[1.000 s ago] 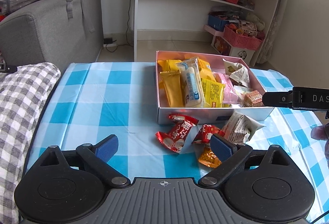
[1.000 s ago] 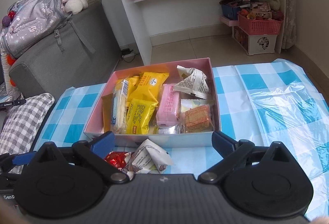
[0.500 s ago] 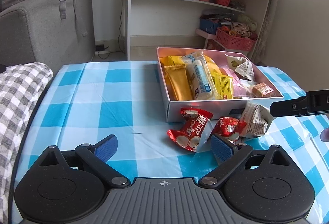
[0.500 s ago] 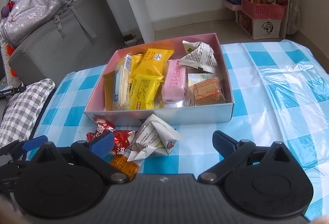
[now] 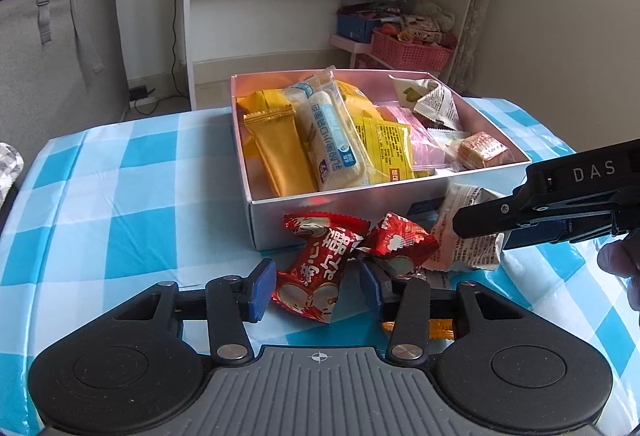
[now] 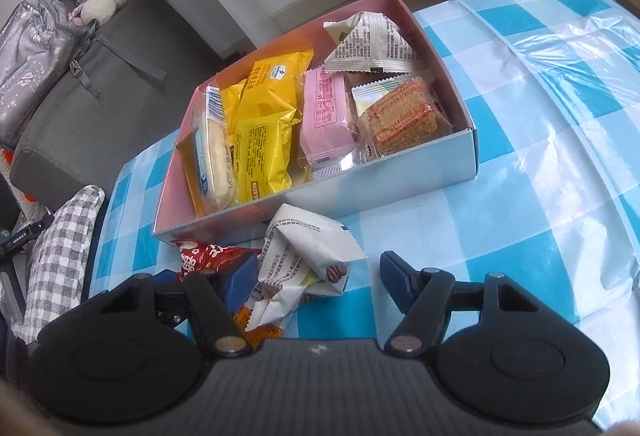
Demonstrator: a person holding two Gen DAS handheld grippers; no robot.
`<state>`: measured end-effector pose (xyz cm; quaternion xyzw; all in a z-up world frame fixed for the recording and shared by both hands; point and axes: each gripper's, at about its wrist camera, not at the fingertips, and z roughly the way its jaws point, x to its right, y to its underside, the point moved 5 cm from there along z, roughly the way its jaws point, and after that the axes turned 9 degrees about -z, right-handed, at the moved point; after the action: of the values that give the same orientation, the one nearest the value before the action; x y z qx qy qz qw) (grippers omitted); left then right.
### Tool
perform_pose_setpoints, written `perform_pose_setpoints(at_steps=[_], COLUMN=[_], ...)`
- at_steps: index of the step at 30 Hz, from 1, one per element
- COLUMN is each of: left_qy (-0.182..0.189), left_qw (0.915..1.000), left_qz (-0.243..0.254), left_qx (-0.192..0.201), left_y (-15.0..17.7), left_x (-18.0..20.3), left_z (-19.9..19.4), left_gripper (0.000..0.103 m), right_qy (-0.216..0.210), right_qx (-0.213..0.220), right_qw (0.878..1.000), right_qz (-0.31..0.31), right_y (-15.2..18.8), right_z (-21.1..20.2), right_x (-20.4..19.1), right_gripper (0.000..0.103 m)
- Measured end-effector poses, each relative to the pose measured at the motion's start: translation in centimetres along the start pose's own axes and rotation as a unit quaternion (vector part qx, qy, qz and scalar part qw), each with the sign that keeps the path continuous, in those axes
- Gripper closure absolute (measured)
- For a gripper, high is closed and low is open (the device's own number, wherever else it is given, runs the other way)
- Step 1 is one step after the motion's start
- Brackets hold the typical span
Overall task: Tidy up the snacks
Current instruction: 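Grasp the red candy with the left tool while the right tool grasps the white paper-wrapped snack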
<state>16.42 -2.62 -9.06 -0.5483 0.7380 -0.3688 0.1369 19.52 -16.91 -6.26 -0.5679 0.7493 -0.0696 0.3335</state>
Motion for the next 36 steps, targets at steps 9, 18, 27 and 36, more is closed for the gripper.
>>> perform_pose_setpoints(at_steps=[9,18,27,36], left_qy=[-0.018,-0.022,-0.018,-0.012], left_qw=[0.9998,0.9996,0.9996,0.9996], left_qz=[0.002,-0.011,-0.018,-0.027], left_qx=[-0.008,-0.017,-0.016,0.007], left_y=[-0.1,-0.4,-0.5,-1.8], left_x=[0.2,0.8,0.4,0.5], left_z=[1.1,0.3,-1.9,-4.3], left_gripper=[0.070,0.079,0.079,0.079], right_qy=[0.001,0.013,0.012,-0.004], right_qx=[-0.002,-0.003,0.014,0.045], right_qw=[1.000,1.000,1.000,0.999], right_qz=[-0.013,-0.025,-0.021,-0.020], right_y=[0.1,-0.2,-0.8,-1.9], right_z=[0.6,0.1,-1.6,-3.6], right_x=[-0.8,-1.1,-1.1,-1.3], right_gripper=[0.057,0.059,0.060,0.060])
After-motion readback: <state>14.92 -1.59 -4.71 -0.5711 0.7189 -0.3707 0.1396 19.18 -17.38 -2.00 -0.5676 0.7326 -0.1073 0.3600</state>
